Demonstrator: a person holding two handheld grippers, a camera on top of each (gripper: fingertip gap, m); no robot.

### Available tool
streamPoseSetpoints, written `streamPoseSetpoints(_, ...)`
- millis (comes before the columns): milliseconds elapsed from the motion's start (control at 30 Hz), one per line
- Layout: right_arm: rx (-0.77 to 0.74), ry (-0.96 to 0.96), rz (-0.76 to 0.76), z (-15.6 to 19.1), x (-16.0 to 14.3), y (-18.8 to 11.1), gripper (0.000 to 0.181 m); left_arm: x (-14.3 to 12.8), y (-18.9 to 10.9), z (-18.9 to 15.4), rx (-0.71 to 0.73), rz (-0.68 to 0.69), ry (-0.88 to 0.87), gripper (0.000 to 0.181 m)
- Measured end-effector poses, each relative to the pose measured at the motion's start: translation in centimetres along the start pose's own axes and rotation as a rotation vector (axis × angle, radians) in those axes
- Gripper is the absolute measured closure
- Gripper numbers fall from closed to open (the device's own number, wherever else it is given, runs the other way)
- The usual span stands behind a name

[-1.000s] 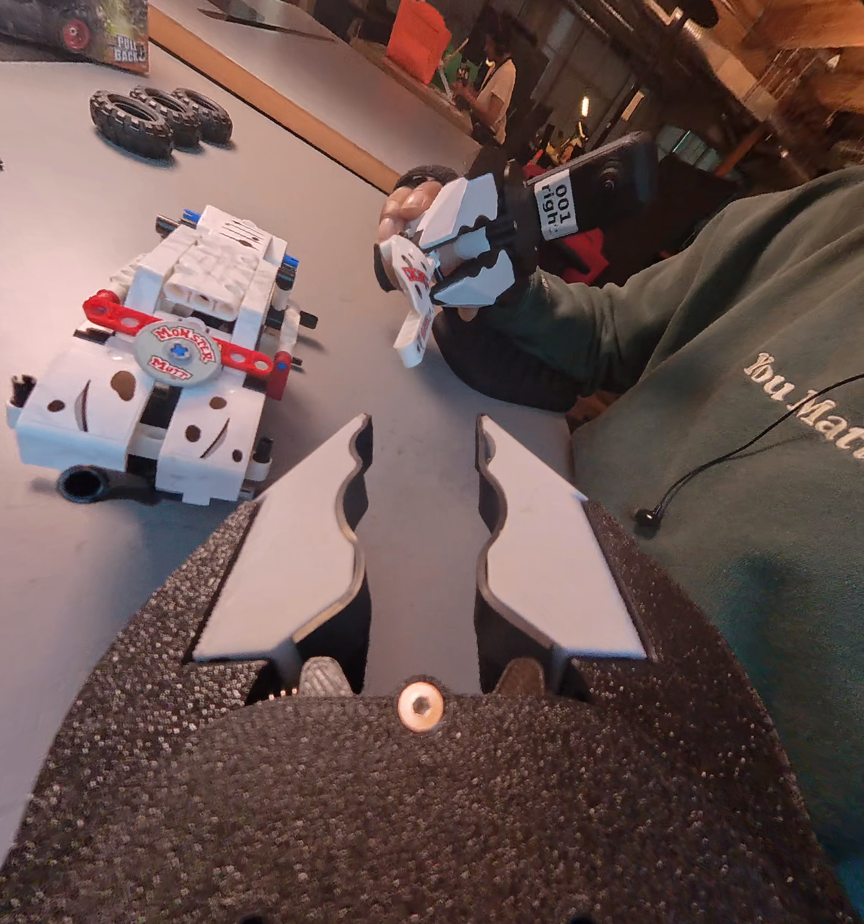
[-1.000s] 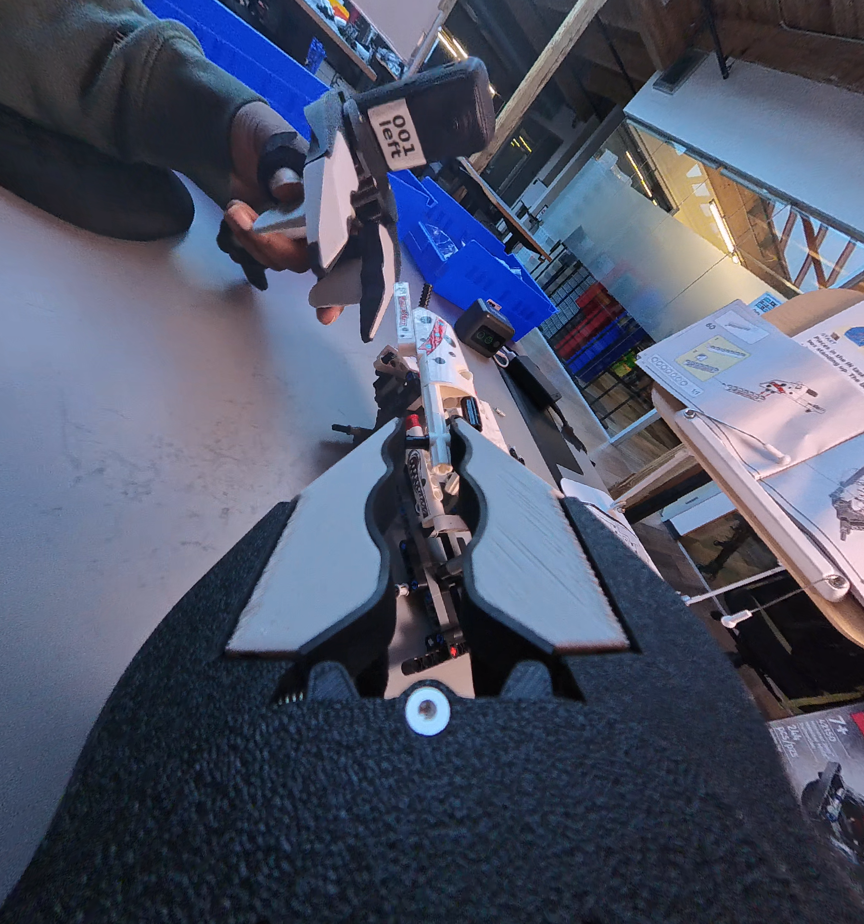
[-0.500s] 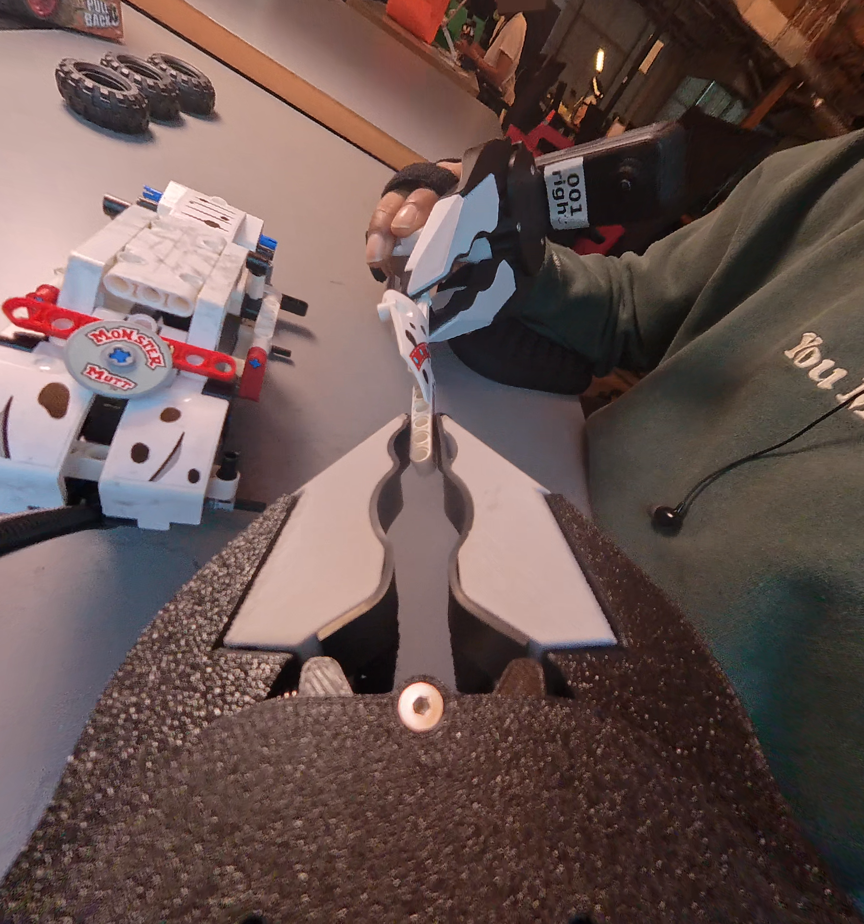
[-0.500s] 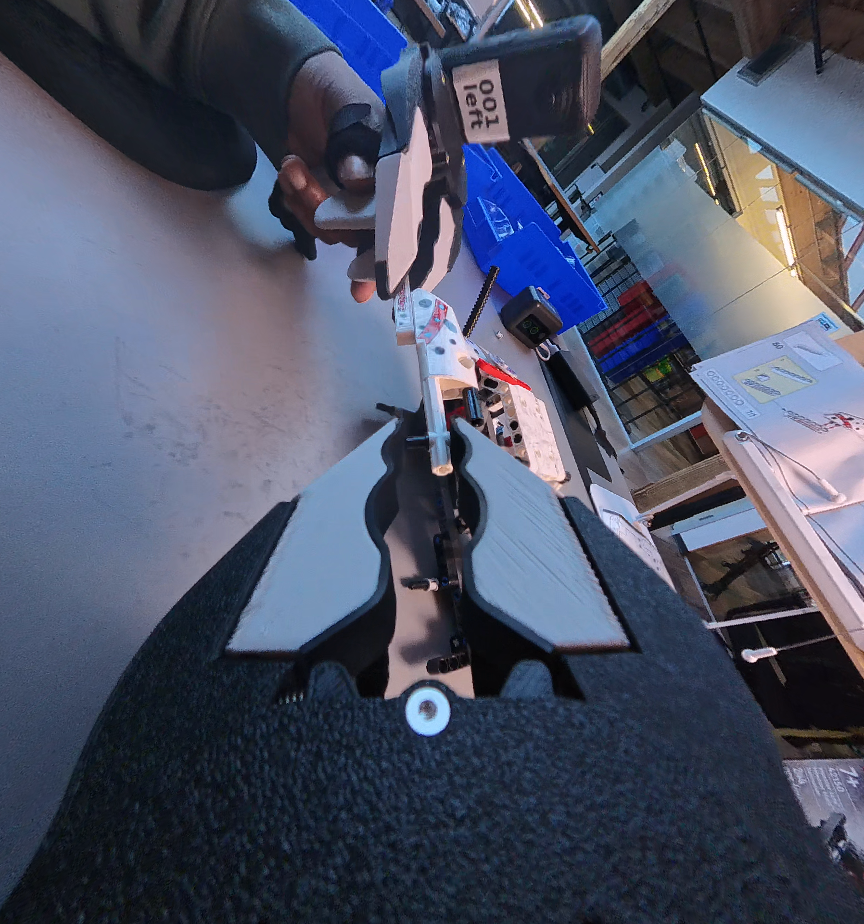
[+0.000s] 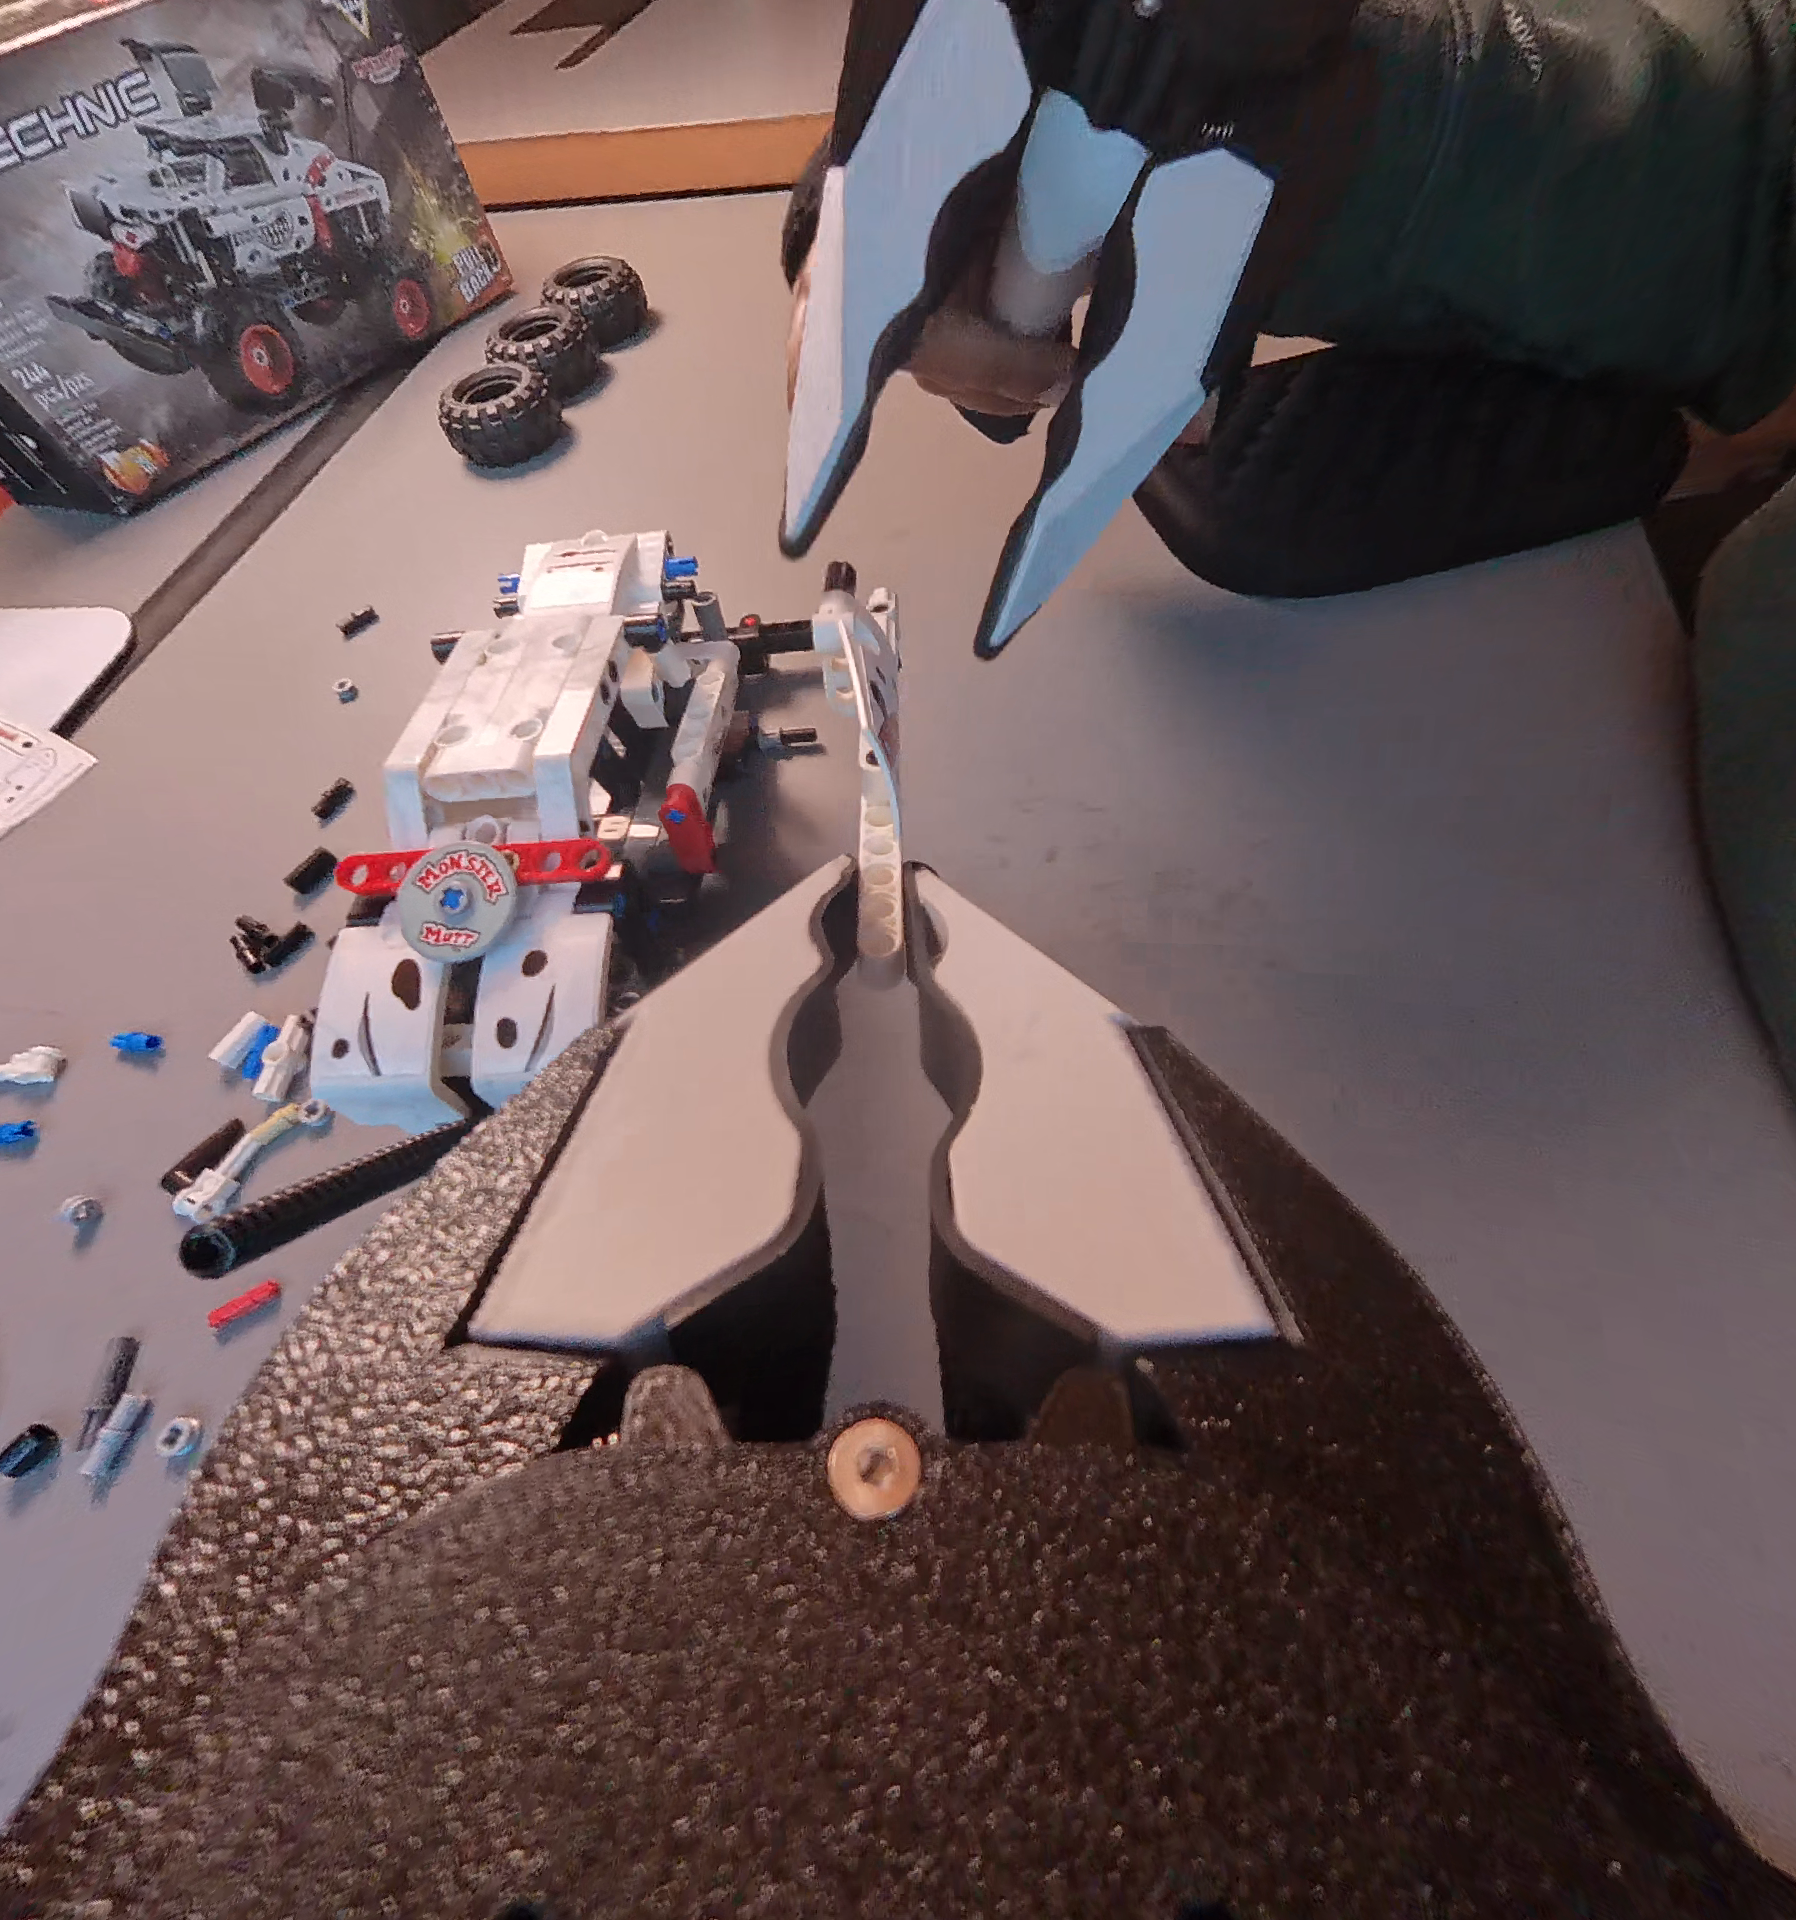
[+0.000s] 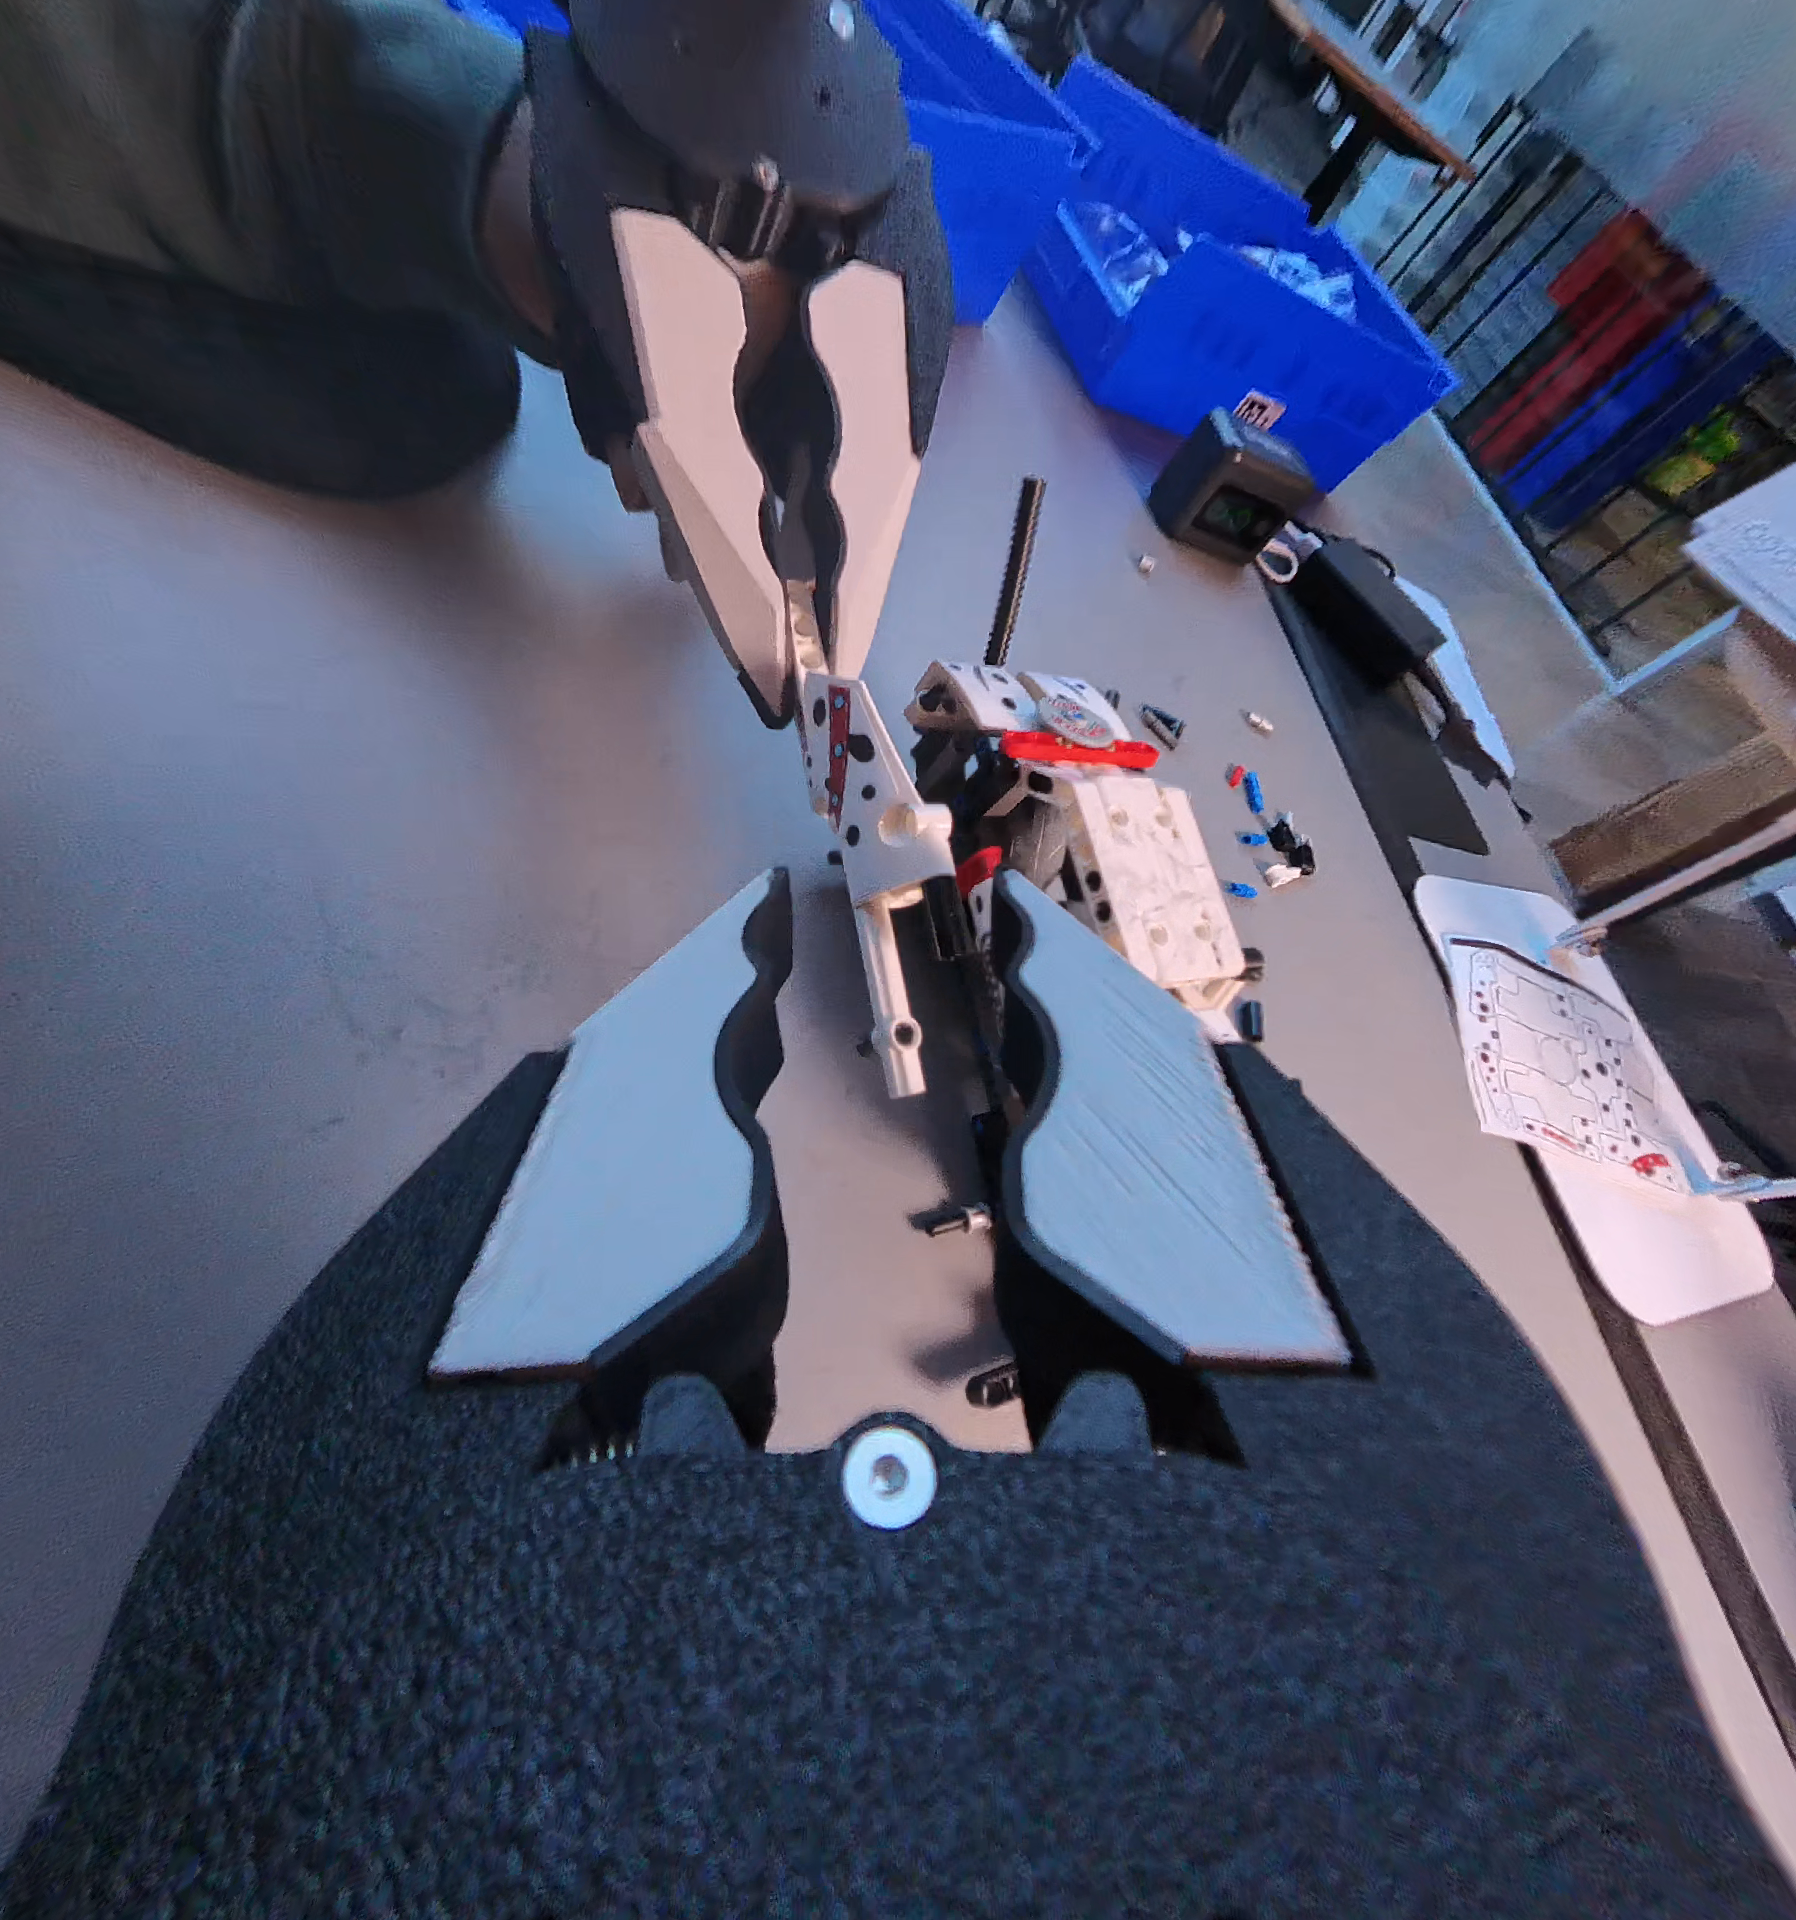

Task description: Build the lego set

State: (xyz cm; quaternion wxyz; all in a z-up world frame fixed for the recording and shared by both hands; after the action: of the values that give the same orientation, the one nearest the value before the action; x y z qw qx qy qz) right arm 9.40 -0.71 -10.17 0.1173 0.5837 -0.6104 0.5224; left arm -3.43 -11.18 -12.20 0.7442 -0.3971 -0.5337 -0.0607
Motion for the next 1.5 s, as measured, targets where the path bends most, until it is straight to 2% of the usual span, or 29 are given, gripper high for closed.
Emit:
streamPoseSetpoints(67,0.007,-0.005,0.035,-0.1,-0.2,0.7,0.143,0.2,-0.1,-0.2,0.005,-0.016,0.026,0.174)
streamPoseSetpoints(200,0.071,0.021,0.013,-0.5,0.3,1.1,0.154,0.5,-0.4,-0.2,0.022,-0.035,0.041,0.174)
streamPoseSetpoints(233,0.071,0.011,0.015,-0.8,0.5,1.2,0.16,0.5,-0.4,-0.2,0.022,-0.04,0.035,0.174)
streamPoseSetpoints(533,0.191,0.077,-0.027,-2.3,1.2,2.5,0.166,-0.4,-1.4,1.4,0.048,-0.052,-0.073,0.171)
streamPoseSetpoints(667,0.21,0.113,-0.057,-2.1,0.8,2.8,0.167,-0.6,-1.5,1.5,0.026,-0.055,-0.093,0.17)
streamPoseSetpoints(867,0.241,0.153,-0.103,-1.8,0.6,2.4,0.165,-0.5,-1.5,0.9,-0.096,-0.088,-0.139,0.174)
streamPoseSetpoints(1067,0.24,0.116,-0.07,-1.0,0.4,3.1,0.163,-0.8,-1.0,0.6,-0.11,-0.078,-0.121,0.174)
streamPoseSetpoints(1500,0.285,0.209,-0.102,-1.5,-0.8,3.4,0.168,-1.6,-1.3,1.8,-0.098,-0.082,-0.206,0.172)
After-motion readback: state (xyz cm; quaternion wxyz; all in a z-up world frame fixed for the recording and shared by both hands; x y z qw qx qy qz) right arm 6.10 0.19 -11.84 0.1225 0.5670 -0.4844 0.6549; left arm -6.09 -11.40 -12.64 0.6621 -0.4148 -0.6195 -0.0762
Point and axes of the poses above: each gripper's, where its closed fingertips meet, y out along the fingers, x out of its top, z = x × y across the jaws, the point moved 7 cm from there along -y, back along the fingers, and after that the axes turned 6 degrees about z, right-handed, at the moved point
